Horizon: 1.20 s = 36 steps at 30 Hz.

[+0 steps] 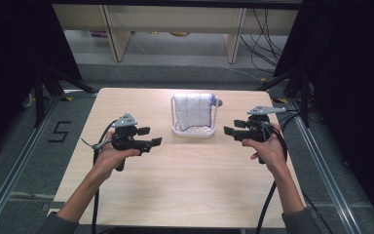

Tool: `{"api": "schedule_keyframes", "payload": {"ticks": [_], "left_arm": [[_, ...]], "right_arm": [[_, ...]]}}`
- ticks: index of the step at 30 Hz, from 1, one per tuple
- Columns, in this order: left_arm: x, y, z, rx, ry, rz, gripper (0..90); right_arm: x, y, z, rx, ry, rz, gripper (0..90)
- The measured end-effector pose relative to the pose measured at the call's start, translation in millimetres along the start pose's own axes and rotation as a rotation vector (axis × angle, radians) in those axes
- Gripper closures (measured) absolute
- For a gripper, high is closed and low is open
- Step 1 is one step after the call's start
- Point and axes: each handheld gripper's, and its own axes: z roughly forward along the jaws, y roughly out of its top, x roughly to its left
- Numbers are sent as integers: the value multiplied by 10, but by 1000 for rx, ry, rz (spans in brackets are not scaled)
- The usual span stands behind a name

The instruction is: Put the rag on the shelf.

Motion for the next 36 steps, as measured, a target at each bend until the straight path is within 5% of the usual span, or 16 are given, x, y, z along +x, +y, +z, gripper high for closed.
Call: {"api": "schedule_keyframes", "payload": {"ticks": [5, 6, 7, 8, 9, 10, 11, 18, 19, 21, 22, 23, 28, 36], "left_arm": [[-28, -78, 32, 25, 11, 11, 290], [-26, -90, 42, 24, 4, 12, 287], [-36, -107, 52, 26, 5, 8, 284], [-43, -124, 65, 27, -2, 10, 282], [-56, -133, 69, 36, 2, 11, 281], [-61, -152, 82, 36, -7, 19, 278], [-75, -169, 88, 41, -5, 23, 275], [-140, -280, 73, 65, -18, 38, 257], [-148, -298, 68, 60, -21, 45, 257], [-180, -327, 57, 59, -17, 42, 254], [-188, -341, 52, 59, -22, 47, 253], [-203, -354, 45, 63, -21, 48, 252], [-270, -465, 13, 73, -20, 58, 247], [-337, -678, 4, 81, -17, 74, 246]], "right_arm": [[43, -85, 7, -6, 10, 58, 383], [21, -92, 4, -11, -13, 14, 377], [62, -103, 0, -9, 4, 63, 374], [52, -106, -22, -8, -3, 25, 369], [89, -118, -17, -9, 12, 64, 361], [80, -125, -17, -20, 5, 34, 355], [115, -134, -26, -8, 2, 63, 349], [218, -258, 53, 22, 33, 52, 324], [210, -275, 68, 19, 24, 17, 324], [257, -305, 92, 30, 50, 50, 324], [239, -308, 95, 27, 36, 10, 323], [272, -325, 105, 32, 47, 43, 323], [338, -398, 119, 59, 49, 49, 322], [491, -570, 162, 78, 70, 2, 317]]}}
